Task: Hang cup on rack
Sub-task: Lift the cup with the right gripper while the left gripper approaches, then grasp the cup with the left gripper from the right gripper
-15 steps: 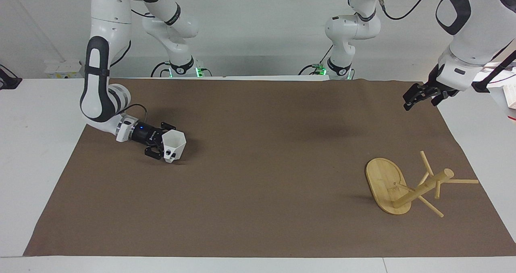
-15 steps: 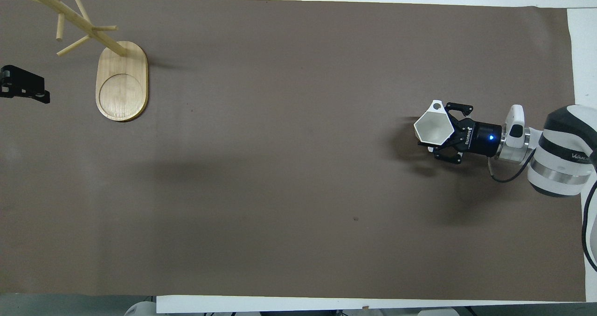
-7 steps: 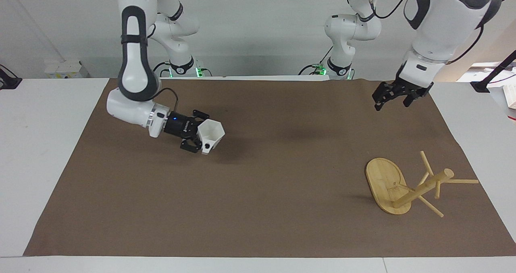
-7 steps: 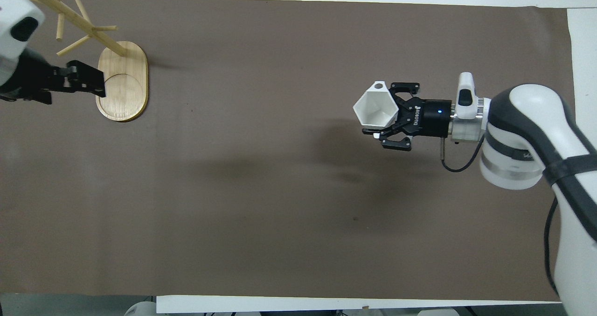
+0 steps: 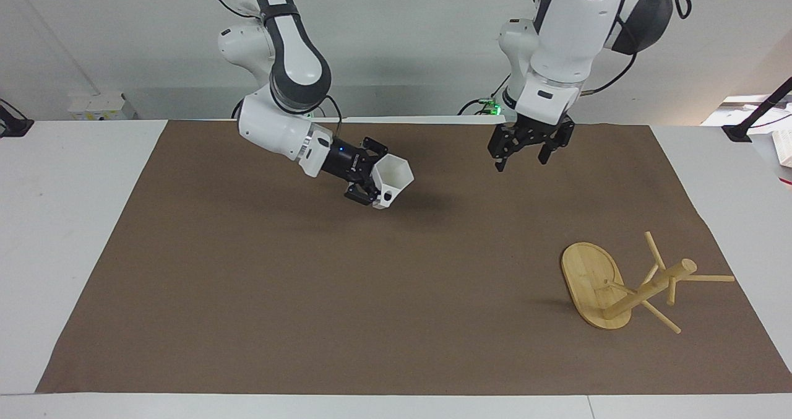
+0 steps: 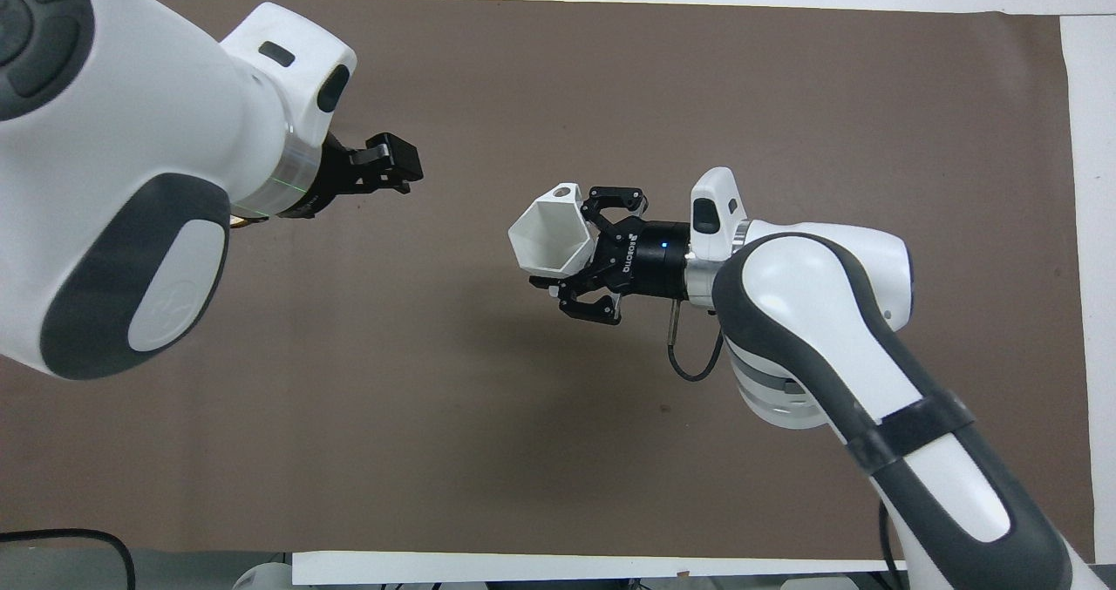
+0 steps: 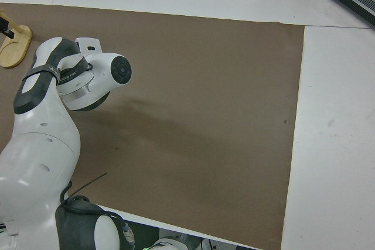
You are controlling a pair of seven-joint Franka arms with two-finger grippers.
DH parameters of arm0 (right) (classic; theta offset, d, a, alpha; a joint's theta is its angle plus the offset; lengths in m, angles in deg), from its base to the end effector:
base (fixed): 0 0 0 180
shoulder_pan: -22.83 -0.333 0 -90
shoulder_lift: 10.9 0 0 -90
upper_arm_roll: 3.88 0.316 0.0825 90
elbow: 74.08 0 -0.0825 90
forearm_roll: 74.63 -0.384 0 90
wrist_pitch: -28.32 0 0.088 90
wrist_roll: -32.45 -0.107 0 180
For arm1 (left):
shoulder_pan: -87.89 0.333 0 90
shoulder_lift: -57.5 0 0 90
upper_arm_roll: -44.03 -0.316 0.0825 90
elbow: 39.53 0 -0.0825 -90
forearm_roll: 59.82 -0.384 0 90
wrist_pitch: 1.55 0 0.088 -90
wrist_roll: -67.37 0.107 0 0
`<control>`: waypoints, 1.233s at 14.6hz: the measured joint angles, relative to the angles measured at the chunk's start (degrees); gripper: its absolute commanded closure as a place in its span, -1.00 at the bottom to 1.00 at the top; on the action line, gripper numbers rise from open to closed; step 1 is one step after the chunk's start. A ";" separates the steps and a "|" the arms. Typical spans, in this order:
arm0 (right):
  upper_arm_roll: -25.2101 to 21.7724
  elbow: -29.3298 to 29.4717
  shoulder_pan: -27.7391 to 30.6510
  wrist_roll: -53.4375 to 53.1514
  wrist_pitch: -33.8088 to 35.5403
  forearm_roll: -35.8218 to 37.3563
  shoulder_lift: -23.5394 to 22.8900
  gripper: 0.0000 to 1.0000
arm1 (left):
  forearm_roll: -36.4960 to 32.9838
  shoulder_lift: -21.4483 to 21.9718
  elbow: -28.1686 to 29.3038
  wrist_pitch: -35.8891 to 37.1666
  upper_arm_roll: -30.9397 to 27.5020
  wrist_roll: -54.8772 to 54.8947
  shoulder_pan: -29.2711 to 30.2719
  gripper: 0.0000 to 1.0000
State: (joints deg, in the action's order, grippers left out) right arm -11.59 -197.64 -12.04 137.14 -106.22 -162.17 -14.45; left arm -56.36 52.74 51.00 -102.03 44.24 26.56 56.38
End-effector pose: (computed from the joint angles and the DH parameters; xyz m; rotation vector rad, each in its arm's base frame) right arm 0.4979 0.2725 0.3940 -1.8102 -1.2172 -0.9316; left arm 0.5040 -0.3177 0.5894 3.0284 0.2534 0.0569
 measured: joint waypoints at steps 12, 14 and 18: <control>-0.45 0.16 -1.45 -0.75 -1.82 -0.46 -0.16 0.48 | 9.93 -3.98 5.83 -7.53 0.15 -12.38 -6.78 -0.91; -0.46 0.16 -1.45 -0.75 -1.91 -0.46 -0.16 0.48 | 10.41 -3.98 5.94 -7.53 0.15 -12.54 -7.13 0.46; -0.48 0.16 -1.45 -0.76 -1.92 -0.46 -0.16 0.46 | 11.09 -3.96 5.96 -8.24 0.02 -13.51 -7.10 1.00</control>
State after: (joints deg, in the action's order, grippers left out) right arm -12.07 -197.48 -13.49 136.38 -108.14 -162.62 -14.61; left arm -45.27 48.78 56.96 -110.27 44.27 13.05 49.28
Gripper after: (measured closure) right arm 0.203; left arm 0.423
